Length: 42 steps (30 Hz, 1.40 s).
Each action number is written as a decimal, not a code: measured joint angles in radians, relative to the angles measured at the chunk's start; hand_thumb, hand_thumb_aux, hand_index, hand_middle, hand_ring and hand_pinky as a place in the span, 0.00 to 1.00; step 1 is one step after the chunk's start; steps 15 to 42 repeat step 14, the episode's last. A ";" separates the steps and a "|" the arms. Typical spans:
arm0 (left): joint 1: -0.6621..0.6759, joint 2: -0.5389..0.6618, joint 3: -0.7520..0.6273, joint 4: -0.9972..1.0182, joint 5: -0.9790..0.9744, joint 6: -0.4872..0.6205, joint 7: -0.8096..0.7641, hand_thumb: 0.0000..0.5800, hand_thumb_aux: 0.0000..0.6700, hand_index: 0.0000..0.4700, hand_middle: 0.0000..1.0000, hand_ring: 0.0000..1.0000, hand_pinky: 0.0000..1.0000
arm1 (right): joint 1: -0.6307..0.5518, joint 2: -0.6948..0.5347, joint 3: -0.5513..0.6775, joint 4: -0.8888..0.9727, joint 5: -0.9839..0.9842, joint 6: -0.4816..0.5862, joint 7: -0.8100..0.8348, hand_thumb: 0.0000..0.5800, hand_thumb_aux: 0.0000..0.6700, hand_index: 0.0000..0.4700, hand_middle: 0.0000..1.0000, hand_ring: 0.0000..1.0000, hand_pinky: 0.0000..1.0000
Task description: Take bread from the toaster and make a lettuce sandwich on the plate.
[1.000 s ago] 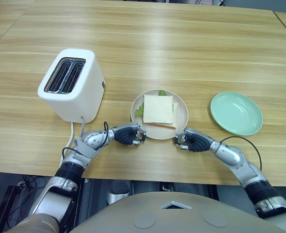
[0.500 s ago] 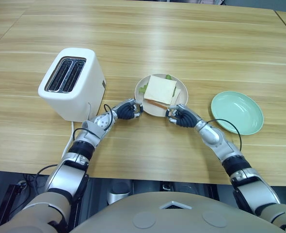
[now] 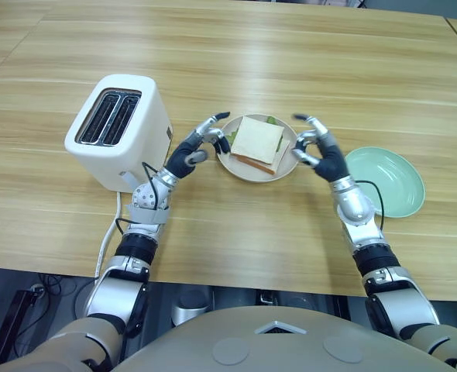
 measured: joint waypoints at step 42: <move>0.050 -0.080 0.049 -0.118 -0.060 0.090 0.005 0.00 0.00 0.00 0.00 0.00 0.00 | 0.032 0.083 -0.073 -0.045 0.040 0.054 0.038 0.00 0.00 0.00 0.00 0.00 0.00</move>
